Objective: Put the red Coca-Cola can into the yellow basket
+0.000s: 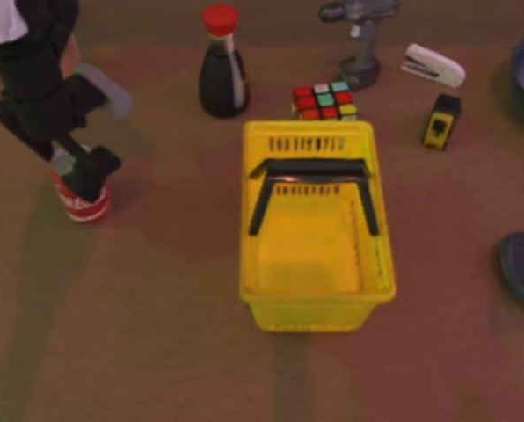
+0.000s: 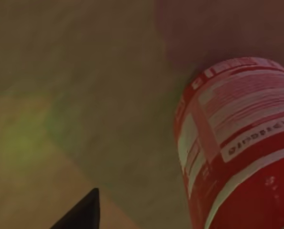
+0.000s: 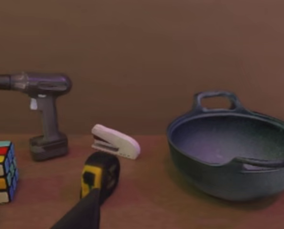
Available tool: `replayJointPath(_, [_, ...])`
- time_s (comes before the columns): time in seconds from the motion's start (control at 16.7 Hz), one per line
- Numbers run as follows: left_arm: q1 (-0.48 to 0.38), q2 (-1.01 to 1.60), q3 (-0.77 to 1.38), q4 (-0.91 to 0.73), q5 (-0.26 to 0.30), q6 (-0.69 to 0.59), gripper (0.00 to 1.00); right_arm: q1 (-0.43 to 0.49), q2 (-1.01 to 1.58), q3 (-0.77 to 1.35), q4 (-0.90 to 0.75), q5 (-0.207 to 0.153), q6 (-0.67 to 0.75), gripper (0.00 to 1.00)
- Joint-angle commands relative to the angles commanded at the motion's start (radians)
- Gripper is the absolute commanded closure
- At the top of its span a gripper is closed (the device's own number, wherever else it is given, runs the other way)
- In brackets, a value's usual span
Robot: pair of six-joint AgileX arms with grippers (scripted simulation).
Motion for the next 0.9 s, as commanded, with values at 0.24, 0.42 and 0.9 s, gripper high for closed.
replayJointPath(0.24, [0.0,0.013,-0.033,0.045,0.0,0.0,0.0,0.0,0.0,0.0,0.0,0.0,0.0,0.0])
replayJointPath(0.42, [0.0,0.013,-0.033,0.045,0.0,0.0,0.08,0.0,0.0,0.0,0.0,0.0,0.0,0.0])
replayJointPath(0.9, [0.0,0.013,-0.033,0.045,0.0,0.0,0.68,0.0,0.0,0.0,0.0,0.0,0.0,0.0])
